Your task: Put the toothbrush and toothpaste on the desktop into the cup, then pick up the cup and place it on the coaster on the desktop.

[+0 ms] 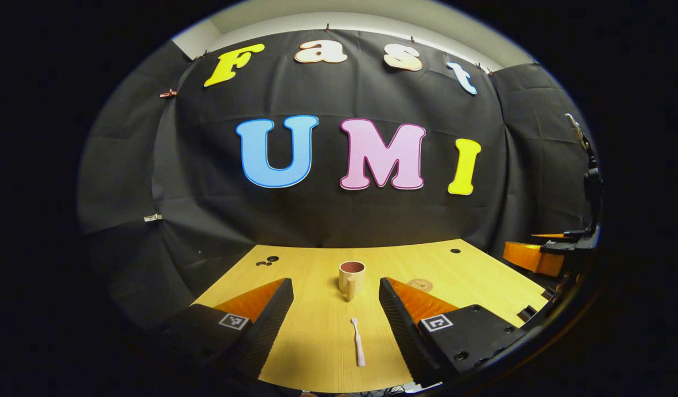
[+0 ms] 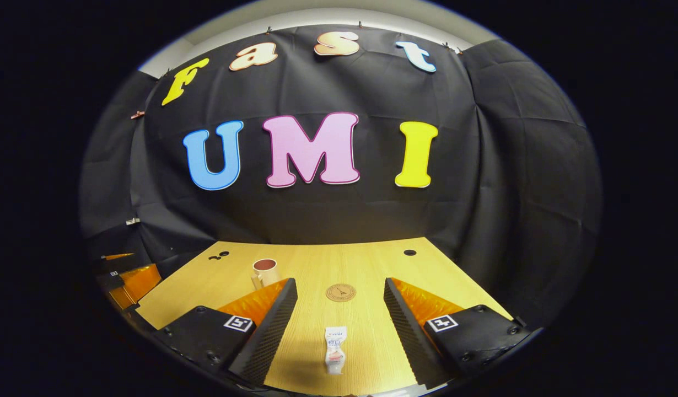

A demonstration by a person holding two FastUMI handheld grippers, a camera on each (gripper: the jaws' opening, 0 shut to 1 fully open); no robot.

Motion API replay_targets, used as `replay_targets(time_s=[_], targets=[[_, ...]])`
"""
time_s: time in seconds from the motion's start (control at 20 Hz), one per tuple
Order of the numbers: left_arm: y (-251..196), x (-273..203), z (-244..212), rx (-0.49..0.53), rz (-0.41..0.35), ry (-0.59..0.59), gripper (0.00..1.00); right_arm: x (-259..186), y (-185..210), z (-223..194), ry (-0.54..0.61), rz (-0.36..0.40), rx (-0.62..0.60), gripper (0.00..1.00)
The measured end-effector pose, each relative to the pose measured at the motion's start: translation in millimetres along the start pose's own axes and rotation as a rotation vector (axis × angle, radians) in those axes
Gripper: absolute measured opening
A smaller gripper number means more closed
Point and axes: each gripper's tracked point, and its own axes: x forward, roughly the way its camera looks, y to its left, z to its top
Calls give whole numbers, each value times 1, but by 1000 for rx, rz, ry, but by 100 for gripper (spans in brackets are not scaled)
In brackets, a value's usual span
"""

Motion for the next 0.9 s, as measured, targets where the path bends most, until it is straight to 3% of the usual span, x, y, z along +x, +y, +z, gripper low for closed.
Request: replay_targets(time_s=[0.6,0.9], targets=[[13,9,-22,14,93,48,97,53,8,-57,202,24,-53,98],[25,9,-49,-9,170,127,98,83,19,-113,363,66,-61,98]])
